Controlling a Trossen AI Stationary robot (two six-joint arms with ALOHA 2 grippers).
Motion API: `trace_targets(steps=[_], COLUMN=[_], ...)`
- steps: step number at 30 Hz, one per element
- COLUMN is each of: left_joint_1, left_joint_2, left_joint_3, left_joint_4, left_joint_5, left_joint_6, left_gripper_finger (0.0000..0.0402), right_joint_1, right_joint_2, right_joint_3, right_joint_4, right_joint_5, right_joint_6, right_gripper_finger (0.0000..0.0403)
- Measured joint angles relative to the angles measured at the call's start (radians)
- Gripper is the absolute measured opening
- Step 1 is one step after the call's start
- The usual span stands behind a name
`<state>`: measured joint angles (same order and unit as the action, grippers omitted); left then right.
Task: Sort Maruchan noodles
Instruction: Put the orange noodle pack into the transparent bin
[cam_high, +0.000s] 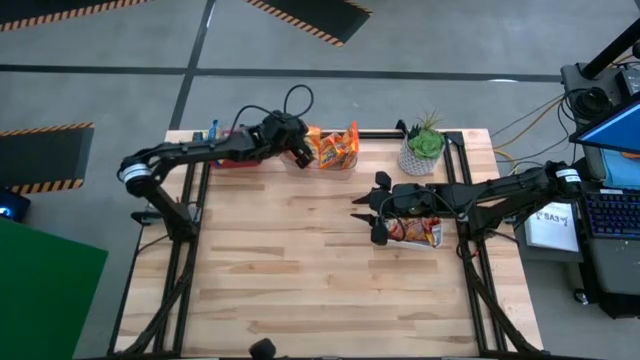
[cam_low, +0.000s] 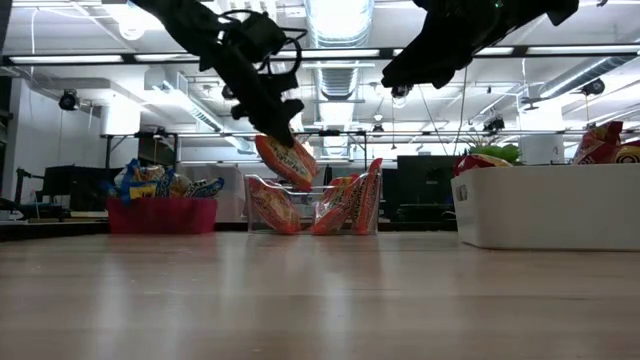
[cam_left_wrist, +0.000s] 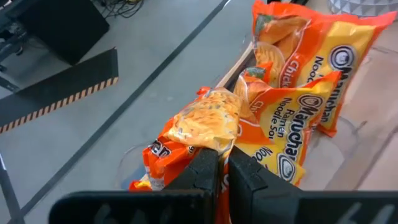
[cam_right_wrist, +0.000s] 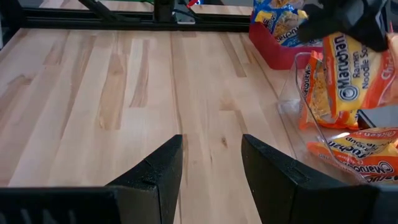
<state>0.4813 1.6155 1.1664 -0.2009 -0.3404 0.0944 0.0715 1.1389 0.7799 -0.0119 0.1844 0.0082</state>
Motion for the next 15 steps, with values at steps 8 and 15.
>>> trace_targets(steps=[8, 15], left_joint_1=[0.001, 0.002], left_joint_2=[0.063, 0.063], left_joint_3=[0.000, 0.000], left_joint_4=[0.044, 0.056], left_joint_5=[-0.026, -0.040], left_joint_6=[-0.032, -0.056], left_gripper_finger=[0.0000, 0.0001], right_joint_1=[0.000, 0.000], right_joint_2=[0.000, 0.000], right_joint_3=[0.000, 0.000], right_joint_4=[0.000, 0.001], right_joint_5=[0.000, 0.000], right_joint_6=[0.000, 0.000], right_gripper_finger=[0.0153, 0.0153])
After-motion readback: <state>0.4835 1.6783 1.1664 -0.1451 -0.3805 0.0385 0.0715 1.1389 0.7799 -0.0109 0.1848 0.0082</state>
